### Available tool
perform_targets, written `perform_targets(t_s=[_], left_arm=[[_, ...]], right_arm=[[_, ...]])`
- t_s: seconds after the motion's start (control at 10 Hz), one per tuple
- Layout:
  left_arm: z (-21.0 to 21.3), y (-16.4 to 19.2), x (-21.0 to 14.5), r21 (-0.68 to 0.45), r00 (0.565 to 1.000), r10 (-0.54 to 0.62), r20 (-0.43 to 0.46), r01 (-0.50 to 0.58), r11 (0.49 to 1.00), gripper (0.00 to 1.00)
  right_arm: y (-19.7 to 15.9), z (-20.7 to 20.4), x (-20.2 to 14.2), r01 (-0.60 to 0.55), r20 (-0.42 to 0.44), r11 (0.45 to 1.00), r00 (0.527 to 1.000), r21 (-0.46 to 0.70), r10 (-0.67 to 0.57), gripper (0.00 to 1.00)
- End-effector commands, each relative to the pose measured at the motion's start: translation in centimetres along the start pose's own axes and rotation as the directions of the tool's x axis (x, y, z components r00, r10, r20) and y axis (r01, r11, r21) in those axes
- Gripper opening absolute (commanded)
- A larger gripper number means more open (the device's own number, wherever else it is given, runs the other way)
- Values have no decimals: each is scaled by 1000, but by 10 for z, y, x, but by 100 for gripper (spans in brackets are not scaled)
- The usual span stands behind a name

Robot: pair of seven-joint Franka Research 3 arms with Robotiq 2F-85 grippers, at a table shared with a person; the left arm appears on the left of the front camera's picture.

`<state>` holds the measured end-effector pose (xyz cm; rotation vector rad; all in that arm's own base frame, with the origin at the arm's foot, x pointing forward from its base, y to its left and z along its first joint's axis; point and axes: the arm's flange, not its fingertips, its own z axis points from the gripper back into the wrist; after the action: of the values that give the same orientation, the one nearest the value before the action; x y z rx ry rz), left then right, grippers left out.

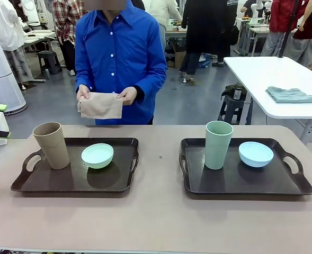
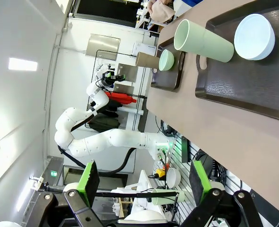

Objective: Set up a tray with a mat and arrange the tableware.
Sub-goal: Pick up the Picnic Bowl and Reusable plastic cup from the Handle tray in front of the human's position and hold them in the air.

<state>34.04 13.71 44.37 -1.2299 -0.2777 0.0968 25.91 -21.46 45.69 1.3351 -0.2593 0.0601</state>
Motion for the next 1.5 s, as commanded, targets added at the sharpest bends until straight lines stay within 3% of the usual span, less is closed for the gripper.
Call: perform_targets(t_s=[0.0,0.8,1.1,1.2,1.4], left_arm=[[3,-1,1,-21,1000,-12,5,12,1000,100],[0,0,0,0,1000,0,0,0,1000,100],[21,-6,6,-9,998,-55,-6,55,998,100],[28,-13,8,13,987,-160,-30,161,987,100],[40,-47,7,169,877,-475,-67,479,861,100]], right_arm=[[-2,-1,0,-19,13,1000,1000,25,18,100],[3,1,3,-3,-11,1000,1000,-18,2,100],[4,5,10,24,-19,999,1000,-33,-25,100],[14,3,16,-25,-58,996,998,-87,20,100],[68,-18,34,-197,-147,954,975,-227,166,100]])
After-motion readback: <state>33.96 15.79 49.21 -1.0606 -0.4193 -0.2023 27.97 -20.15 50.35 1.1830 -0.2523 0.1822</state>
